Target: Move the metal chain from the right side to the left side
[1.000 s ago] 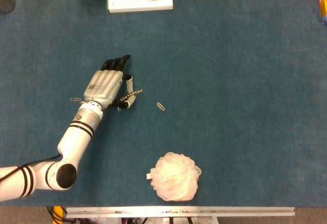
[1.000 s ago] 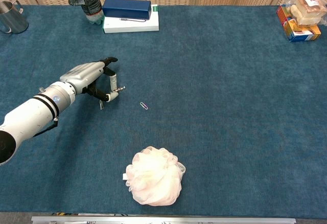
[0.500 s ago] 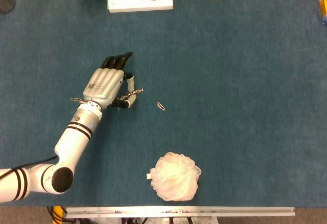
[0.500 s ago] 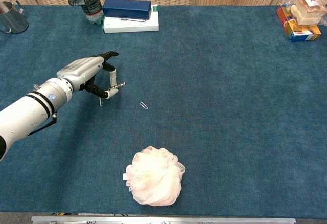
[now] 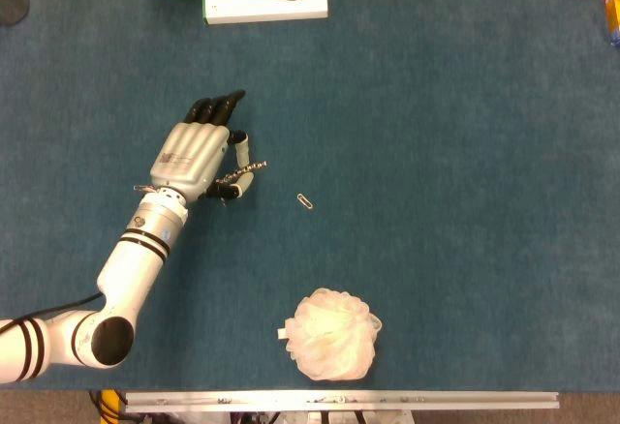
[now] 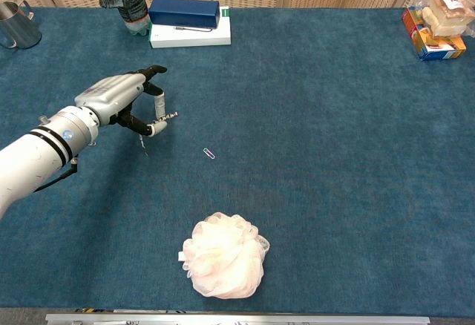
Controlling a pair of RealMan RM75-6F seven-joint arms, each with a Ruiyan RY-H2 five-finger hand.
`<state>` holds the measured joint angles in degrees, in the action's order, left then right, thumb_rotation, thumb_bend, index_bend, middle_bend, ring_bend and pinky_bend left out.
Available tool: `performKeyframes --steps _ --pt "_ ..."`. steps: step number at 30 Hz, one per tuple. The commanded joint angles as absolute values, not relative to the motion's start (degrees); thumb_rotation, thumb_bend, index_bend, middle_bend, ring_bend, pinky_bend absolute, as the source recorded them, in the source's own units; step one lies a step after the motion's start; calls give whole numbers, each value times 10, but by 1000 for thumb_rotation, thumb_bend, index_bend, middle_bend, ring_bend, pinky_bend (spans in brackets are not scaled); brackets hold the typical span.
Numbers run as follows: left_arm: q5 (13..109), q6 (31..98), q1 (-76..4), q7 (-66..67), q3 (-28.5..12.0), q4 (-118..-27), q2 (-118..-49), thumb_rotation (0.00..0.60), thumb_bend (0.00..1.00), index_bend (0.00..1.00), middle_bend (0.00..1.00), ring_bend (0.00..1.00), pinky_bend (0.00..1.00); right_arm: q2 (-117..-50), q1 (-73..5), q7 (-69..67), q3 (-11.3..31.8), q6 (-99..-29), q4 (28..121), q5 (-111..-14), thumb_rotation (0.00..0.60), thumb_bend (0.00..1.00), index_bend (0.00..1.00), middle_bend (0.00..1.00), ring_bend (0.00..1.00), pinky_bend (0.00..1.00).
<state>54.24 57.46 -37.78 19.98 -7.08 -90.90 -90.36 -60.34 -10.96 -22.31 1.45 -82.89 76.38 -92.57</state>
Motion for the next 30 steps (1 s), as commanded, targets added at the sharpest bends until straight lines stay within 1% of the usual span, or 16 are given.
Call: performKeyframes --steps 1,8,15,24,30 --pt "542 576 -377 201 -72 -912 -901 600 381 596 0 0 0 -604 -110 -223 14 -828 764 -926 600 32 301 109 0 36" --pt "542 581 -378 207 -75 -918 -893 600 382 596 0 0 0 -607 -112 -224 14 -827 764 -928 600 32 301 109 0 36" --pt "529 580 -383 212 -90 -911 -874 600 382 596 0 0 0 -607 -112 -222 12 -827 766 -928 600 31 301 109 0 36" --pt "481 561 -394 217 -111 -867 -847 600 381 594 0 0 0 -607 -114 -217 11 -823 770 -928 600 32 301 109 0 35" --pt "439 562 -400 249 -113 -828 -833 600 381 575 0 0 0 -607 -115 -214 10 -820 772 -927 600 32 301 109 0 35"
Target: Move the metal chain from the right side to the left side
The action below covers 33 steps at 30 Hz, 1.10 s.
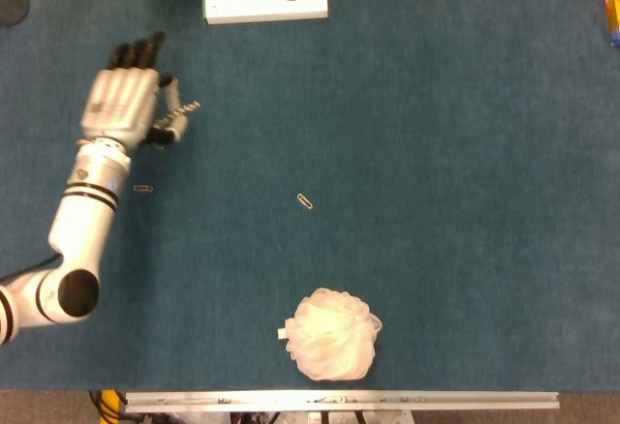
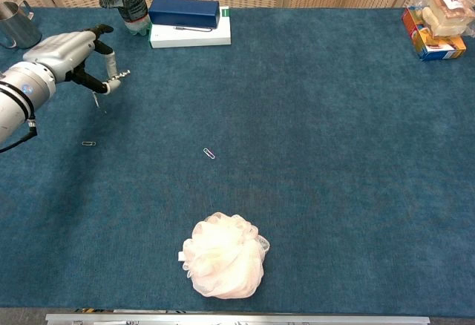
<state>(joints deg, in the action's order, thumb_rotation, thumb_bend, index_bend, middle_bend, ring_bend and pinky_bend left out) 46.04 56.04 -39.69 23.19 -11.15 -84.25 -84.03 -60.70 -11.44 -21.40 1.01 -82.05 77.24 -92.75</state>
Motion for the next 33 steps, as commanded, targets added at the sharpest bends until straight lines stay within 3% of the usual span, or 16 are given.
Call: performKeyframes --steps 1,5,9,12,15,18,24,33 --pt "428 564 -400 255 -114 -822 -831 600 381 571 0 0 0 -608 -115 -215 10 -819 772 -926 600 32 301 109 0 35" --pt "384 563 -400 282 -111 -812 -819 600 381 522 0 0 0 -609 -116 -216 10 -816 771 -926 600 32 301 109 0 36" --pt "335 574 -404 337 -98 -808 -812 600 379 297 0 0 0 -609 -117 -215 10 -817 772 -927 600 32 301 109 0 35" --pt "314 583 -404 355 -95 -816 -806 600 301 137 0 0 0 -608 -117 -214 10 -818 774 -927 600 32 301 109 0 35" --pt "317 596 -397 348 -98 -834 -795 600 247 79 0 0 0 -607 -117 -212 10 -819 776 -928 600 32 301 109 0 35" --pt "345 625 -381 324 -101 -862 -779 600 246 89 0 0 0 -603 -116 -208 10 -822 781 -928 600 32 301 109 0 35" --pt "466 697 -323 246 -85 -944 -718 600 246 223 4 0 0 -595 -112 -195 13 -832 798 -928 600 32 302 109 0 35" --pt "630 826 -204 169 -15 -1031 -630 600 246 272 24 0 0 -592 -100 -173 15 -848 823 -924 600 32 312 110 0 36"
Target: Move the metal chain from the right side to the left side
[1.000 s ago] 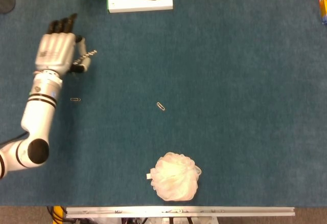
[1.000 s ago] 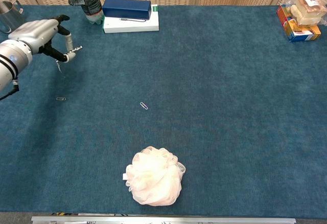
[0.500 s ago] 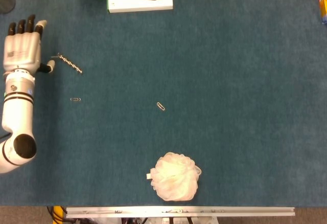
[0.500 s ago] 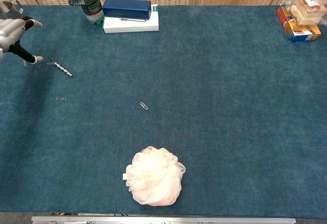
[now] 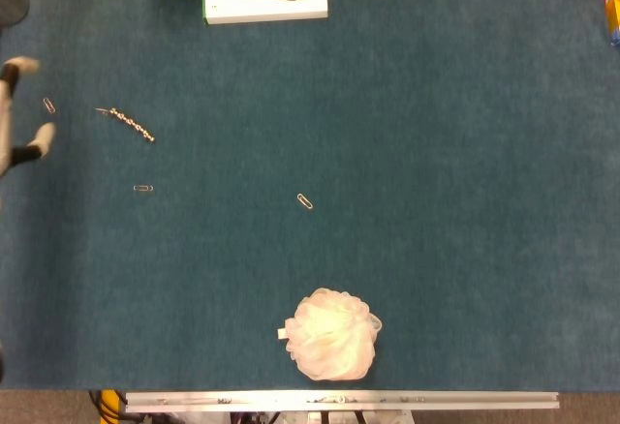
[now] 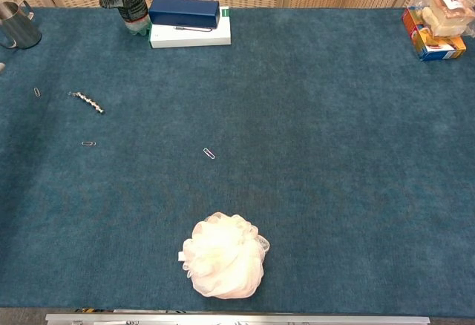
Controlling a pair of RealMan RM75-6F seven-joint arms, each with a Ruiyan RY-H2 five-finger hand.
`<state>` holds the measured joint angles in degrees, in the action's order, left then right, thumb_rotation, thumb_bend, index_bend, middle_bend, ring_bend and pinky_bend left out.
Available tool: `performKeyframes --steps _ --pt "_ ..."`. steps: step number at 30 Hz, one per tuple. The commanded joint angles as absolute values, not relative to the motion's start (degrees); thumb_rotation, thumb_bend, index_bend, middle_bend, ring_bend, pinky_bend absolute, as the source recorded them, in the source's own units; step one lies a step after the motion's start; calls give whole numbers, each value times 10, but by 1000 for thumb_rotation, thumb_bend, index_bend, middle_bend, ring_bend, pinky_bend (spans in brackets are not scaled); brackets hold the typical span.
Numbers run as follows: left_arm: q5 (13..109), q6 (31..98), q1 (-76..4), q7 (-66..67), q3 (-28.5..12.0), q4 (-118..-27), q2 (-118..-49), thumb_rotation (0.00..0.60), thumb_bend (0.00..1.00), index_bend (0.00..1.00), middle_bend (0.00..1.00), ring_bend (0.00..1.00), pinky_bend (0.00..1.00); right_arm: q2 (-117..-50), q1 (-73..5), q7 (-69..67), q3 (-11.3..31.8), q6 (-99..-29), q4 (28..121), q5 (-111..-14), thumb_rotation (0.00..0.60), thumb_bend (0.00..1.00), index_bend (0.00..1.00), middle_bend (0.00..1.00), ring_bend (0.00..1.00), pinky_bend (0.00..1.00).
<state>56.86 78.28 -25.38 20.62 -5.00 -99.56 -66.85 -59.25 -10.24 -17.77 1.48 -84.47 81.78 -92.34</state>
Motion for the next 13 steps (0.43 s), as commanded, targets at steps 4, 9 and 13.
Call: performKeyframes --steps 4,9,13 --pt "700 874 -159 154 20 -1054 -604 600 246 278 31 0 0 -590 -93 -159 14 -859 837 -928 600 32 312 110 0 36" --pt "783 927 -107 138 59 -1070 -588 600 246 285 37 0 0 -594 -84 -143 11 -871 854 -931 600 32 312 110 0 36" --pt "842 955 -70 119 86 -1070 -581 600 246 300 43 0 0 -594 -73 -127 6 -883 874 -938 600 31 312 111 0 35"
